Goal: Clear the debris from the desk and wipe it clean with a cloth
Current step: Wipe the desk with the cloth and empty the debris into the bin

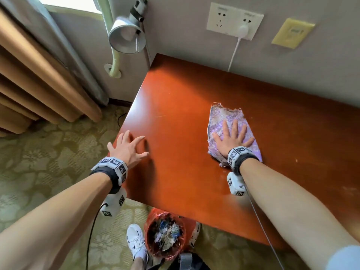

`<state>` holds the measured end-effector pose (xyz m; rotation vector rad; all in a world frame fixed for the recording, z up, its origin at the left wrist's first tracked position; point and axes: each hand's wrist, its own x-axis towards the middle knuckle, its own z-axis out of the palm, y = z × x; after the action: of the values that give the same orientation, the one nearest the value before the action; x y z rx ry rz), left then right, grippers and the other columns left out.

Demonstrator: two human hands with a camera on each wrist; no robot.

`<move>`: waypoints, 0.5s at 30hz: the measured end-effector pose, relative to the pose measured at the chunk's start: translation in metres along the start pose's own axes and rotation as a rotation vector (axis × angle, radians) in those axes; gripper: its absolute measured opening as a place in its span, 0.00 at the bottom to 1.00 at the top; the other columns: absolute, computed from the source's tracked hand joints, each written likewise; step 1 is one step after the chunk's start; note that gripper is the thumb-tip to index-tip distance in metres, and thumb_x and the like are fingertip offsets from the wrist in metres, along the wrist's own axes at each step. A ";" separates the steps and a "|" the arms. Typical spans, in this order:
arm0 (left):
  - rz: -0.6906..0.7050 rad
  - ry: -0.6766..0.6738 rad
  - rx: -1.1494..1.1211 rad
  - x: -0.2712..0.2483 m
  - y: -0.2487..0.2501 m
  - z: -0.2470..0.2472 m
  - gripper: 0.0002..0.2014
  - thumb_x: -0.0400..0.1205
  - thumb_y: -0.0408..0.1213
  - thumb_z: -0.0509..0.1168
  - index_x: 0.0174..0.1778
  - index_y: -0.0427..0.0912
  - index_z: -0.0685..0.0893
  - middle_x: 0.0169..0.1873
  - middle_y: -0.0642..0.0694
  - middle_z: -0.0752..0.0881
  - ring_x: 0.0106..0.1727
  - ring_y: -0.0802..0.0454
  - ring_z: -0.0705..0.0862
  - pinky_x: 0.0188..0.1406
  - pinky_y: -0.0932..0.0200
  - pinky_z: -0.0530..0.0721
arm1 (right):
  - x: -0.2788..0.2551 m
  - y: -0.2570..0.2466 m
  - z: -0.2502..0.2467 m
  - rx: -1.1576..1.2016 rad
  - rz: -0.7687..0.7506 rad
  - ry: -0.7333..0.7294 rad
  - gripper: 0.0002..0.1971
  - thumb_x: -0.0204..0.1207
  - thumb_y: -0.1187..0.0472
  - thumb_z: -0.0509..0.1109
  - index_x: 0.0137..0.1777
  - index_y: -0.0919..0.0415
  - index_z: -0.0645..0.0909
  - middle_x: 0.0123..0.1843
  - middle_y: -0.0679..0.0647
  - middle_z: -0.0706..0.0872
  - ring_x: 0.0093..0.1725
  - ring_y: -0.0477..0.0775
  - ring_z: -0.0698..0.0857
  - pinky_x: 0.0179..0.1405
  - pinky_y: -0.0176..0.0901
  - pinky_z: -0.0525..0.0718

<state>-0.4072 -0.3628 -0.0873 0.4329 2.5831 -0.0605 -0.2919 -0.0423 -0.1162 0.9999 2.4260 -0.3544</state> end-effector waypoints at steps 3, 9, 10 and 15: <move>-0.027 0.003 0.002 -0.003 -0.021 0.005 0.33 0.79 0.66 0.60 0.80 0.69 0.58 0.85 0.46 0.49 0.85 0.47 0.46 0.78 0.27 0.52 | 0.000 -0.012 0.005 0.036 0.036 0.022 0.35 0.82 0.30 0.37 0.84 0.38 0.30 0.84 0.52 0.24 0.82 0.65 0.24 0.74 0.82 0.33; -0.123 -0.006 -0.015 -0.020 -0.077 0.016 0.35 0.80 0.64 0.60 0.82 0.66 0.55 0.85 0.45 0.50 0.85 0.47 0.47 0.78 0.28 0.51 | -0.015 -0.100 0.024 -0.040 -0.126 0.018 0.34 0.82 0.32 0.35 0.83 0.39 0.28 0.83 0.54 0.22 0.81 0.68 0.23 0.71 0.83 0.29; -0.131 -0.002 -0.022 -0.025 -0.086 0.018 0.34 0.80 0.64 0.59 0.82 0.66 0.55 0.85 0.45 0.50 0.85 0.47 0.47 0.78 0.28 0.51 | -0.020 -0.117 0.027 -0.057 -0.149 0.017 0.34 0.82 0.32 0.36 0.83 0.39 0.28 0.83 0.55 0.22 0.81 0.68 0.24 0.71 0.84 0.29; -0.134 -0.035 0.002 -0.039 -0.125 0.019 0.33 0.82 0.63 0.56 0.83 0.66 0.54 0.85 0.45 0.50 0.85 0.47 0.48 0.78 0.28 0.51 | -0.072 -0.201 0.059 -0.141 -0.336 -0.013 0.34 0.83 0.33 0.40 0.83 0.39 0.30 0.84 0.56 0.24 0.81 0.69 0.25 0.71 0.84 0.30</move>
<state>-0.4052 -0.4949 -0.0896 0.2566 2.5743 -0.1167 -0.3715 -0.2494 -0.1172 0.5276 2.5655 -0.2958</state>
